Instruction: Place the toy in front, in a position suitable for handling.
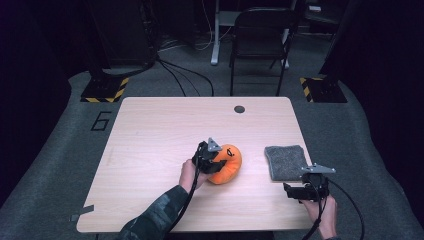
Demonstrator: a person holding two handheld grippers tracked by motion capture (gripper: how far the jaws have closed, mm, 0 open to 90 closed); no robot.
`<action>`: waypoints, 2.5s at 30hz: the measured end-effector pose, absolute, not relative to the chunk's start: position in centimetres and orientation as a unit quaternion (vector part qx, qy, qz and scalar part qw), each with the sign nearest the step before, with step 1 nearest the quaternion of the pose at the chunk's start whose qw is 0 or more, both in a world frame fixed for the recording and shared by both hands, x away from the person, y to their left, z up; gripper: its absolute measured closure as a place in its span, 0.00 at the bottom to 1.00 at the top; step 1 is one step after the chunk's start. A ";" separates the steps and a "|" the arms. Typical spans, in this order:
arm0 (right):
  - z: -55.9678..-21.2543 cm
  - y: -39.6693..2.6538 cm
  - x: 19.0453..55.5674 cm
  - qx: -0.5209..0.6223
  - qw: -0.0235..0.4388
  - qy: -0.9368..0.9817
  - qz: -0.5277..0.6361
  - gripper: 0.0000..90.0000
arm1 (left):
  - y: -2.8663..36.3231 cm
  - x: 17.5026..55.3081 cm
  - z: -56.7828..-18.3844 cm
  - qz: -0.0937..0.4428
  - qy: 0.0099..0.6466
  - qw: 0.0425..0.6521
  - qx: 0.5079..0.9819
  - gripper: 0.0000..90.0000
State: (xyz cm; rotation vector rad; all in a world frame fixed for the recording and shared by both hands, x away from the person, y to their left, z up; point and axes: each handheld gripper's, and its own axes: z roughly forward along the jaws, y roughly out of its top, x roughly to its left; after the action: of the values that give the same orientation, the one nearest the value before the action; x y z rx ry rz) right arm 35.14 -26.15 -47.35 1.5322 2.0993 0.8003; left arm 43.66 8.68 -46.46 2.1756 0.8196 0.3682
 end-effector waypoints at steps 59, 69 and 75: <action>-47.7 -26.5 35.1 0.554 0.202 0.753 0.292 0.07 | 6.9 49.7 -44.5 0.051 0.024 0.361 0.931 0.55; -47.5 -26.8 35.1 0.548 0.208 0.755 0.294 0.07 | 9.3 47.5 -42.5 0.082 0.096 0.428 0.895 0.06; -47.4 -26.9 35.1 0.552 0.206 0.753 0.293 0.07 | 11.9 44.1 -43.2 0.107 0.148 0.445 0.877 0.05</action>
State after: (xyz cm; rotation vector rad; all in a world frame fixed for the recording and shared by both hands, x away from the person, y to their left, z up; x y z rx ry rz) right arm 35.10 -26.94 -47.43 1.5384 2.0988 0.8153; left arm 44.12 11.88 -43.19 2.1725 0.3673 0.2653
